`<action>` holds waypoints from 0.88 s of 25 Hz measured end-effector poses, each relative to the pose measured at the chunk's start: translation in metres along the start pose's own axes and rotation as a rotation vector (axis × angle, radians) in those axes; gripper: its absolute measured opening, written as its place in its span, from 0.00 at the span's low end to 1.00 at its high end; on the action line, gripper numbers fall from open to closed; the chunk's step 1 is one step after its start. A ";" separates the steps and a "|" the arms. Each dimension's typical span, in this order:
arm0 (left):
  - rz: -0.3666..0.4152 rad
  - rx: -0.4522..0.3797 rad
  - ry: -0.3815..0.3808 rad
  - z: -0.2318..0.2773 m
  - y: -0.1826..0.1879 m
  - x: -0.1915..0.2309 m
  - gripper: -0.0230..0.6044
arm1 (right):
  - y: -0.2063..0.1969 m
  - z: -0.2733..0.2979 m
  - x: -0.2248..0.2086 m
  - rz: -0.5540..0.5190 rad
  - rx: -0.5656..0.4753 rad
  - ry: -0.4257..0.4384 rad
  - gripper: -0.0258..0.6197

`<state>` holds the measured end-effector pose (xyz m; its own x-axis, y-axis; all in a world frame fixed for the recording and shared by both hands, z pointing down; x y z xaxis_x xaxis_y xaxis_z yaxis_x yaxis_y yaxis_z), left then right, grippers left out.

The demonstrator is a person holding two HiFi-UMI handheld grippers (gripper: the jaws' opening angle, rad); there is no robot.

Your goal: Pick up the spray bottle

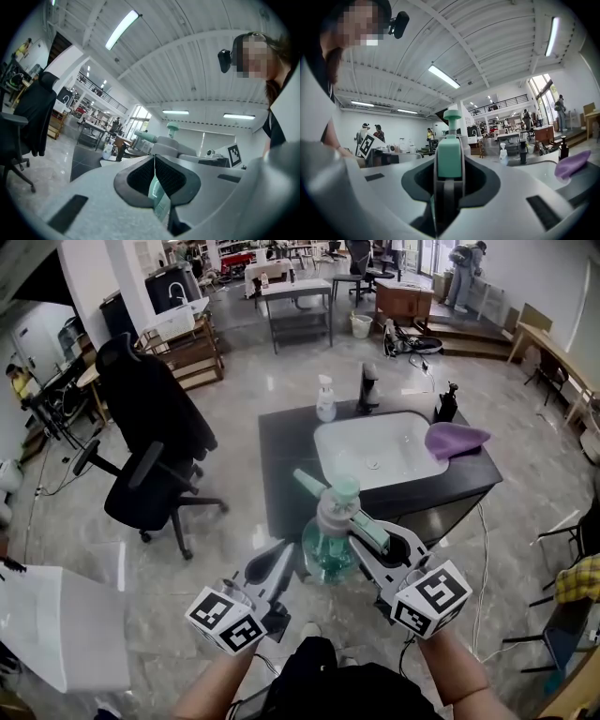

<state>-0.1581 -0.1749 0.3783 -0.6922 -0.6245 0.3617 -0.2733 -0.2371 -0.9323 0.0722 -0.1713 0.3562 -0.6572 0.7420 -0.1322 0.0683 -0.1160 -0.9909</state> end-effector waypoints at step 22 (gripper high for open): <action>-0.028 0.019 -0.001 -0.045 -0.050 -0.070 0.05 | -0.031 -0.092 0.042 0.025 0.022 -0.021 0.18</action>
<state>-0.1261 -0.0854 0.4000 -0.6841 -0.6180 0.3874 -0.2794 -0.2685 -0.9219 0.1112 -0.0761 0.3795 -0.6709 0.7249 -0.1560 0.0688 -0.1486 -0.9865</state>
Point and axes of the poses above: the fingertips, and each gripper's own axes: z forward along the fingers, x to its left, y out of its top, the point moved 9 cm from there along -z, backward along the fingers, and after that the axes turned 7 degrees about y, right-handed, at the moved point
